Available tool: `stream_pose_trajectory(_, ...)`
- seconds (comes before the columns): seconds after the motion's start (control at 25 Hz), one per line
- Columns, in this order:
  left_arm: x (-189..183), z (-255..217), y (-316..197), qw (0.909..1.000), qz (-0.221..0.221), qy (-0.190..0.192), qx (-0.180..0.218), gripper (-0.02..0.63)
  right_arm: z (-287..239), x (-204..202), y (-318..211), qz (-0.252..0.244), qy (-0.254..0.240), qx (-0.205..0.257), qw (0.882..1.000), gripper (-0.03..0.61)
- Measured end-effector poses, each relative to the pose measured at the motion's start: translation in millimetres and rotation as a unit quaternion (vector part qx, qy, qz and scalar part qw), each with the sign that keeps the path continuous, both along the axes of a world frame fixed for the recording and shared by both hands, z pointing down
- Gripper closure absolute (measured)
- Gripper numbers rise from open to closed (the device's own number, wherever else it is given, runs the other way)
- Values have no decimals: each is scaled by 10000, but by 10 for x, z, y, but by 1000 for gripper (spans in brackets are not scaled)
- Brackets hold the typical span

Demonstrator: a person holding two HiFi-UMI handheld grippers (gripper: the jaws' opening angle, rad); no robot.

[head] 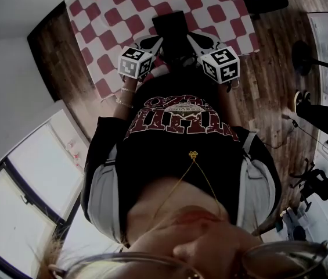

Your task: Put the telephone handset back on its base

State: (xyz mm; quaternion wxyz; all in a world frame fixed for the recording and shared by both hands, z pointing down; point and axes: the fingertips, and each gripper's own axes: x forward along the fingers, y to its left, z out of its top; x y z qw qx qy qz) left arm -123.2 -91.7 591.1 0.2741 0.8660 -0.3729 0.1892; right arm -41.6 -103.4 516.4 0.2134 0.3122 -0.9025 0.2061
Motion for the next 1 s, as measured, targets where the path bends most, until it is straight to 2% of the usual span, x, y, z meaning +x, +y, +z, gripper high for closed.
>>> stream_pose_trajectory(0.24, 96, -139, 20, 9995, 127, -197, 209, 603, 15, -65, 7, -83, -4, -27, 10000, 558)
stream_pose_trajectory(0.56, 175, -274, 26, 9993, 56, -60, 359, 603, 18, -124, 32, -168, -34, -58, 9998, 558)
stream_pose_trajectory(1.0, 206, -560, -50, 9981, 44, -143, 598, 603, -19, -185, 36, -267, -122, -13, 9996, 558)
